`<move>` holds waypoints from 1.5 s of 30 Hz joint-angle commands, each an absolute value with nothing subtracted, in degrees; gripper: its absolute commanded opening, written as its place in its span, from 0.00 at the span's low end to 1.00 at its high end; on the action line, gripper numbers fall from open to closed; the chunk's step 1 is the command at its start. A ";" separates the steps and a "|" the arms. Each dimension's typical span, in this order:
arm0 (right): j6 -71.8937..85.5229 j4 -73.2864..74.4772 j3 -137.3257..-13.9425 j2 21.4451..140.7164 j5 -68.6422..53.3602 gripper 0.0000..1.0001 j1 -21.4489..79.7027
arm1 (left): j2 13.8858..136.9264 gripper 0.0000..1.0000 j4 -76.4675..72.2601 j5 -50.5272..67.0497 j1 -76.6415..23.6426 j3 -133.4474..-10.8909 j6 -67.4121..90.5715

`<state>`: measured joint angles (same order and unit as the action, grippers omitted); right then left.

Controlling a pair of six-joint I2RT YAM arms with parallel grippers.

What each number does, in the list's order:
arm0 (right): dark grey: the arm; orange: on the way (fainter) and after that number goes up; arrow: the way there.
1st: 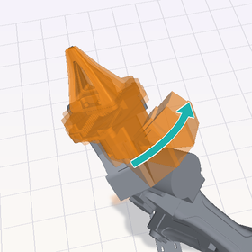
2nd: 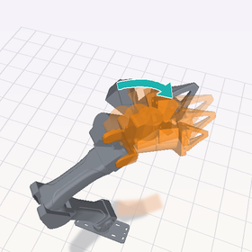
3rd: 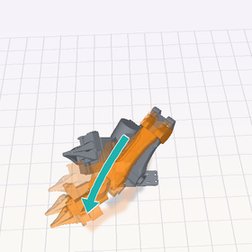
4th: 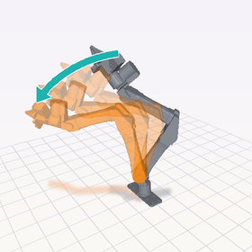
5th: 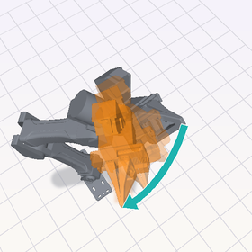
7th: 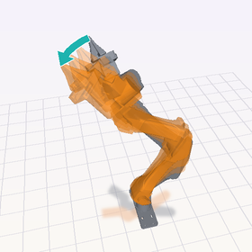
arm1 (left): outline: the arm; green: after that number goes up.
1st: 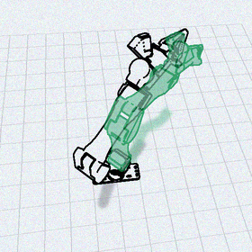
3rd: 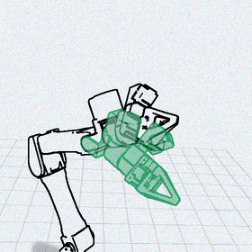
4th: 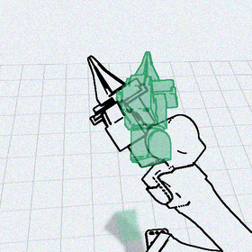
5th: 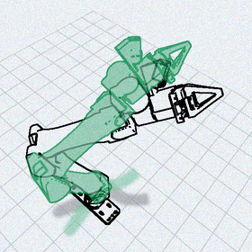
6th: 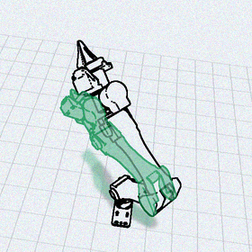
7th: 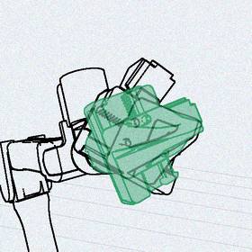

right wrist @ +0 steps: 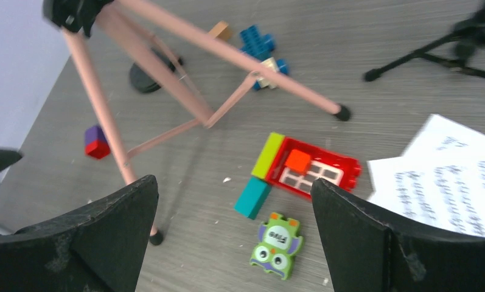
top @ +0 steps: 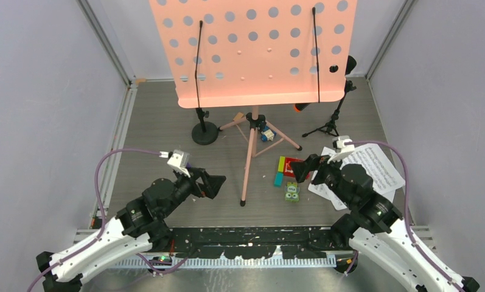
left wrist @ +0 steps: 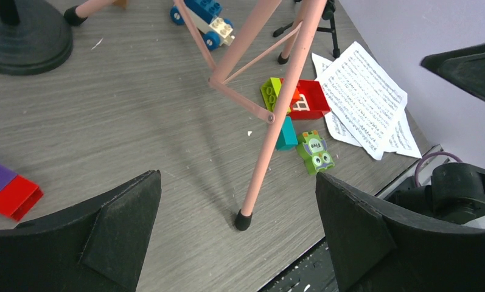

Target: Pack up the instrument practice props

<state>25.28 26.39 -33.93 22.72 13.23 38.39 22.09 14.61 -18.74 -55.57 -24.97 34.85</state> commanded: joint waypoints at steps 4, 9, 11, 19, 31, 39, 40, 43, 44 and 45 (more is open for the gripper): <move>27.32 3.84 -30.82 27.08 2.46 1.00 38.31 | 23.49 1.00 -5.04 -12.07 -55.81 -24.04 20.72; 33.61 2.35 -31.11 30.27 1.59 0.99 38.27 | 26.86 1.00 -24.32 -7.95 -55.77 -20.43 10.97; 35.39 2.78 -30.75 30.33 1.34 0.99 38.31 | 30.43 1.00 -33.22 -7.31 -54.78 -18.68 9.82; 37.38 6.26 -28.92 24.94 2.85 0.98 38.29 | 49.48 1.00 -48.85 13.38 -38.24 -24.69 17.62; 37.18 11.25 -29.25 19.75 5.03 0.98 38.24 | 61.40 0.97 -59.83 37.15 -26.23 -33.88 20.10; 38.80 12.23 -30.54 20.26 4.44 0.98 38.27 | 70.40 0.92 -65.98 44.96 -23.29 -40.58 22.59; 38.91 12.38 -30.65 20.18 4.33 0.98 38.30 | 71.95 0.92 -67.90 45.86 -23.10 -41.09 23.62; 39.22 13.03 -30.99 19.88 4.13 0.98 38.29 | 77.02 0.91 -75.84 47.51 -22.28 -41.95 28.79; 39.18 13.27 -31.10 19.68 4.12 0.98 38.29 | 78.76 0.91 -79.14 47.81 -21.93 -42.20 30.69; 39.12 13.54 -31.17 19.53 4.09 0.98 38.27 | 80.27 0.91 -81.56 48.20 -21.55 -42.46 32.76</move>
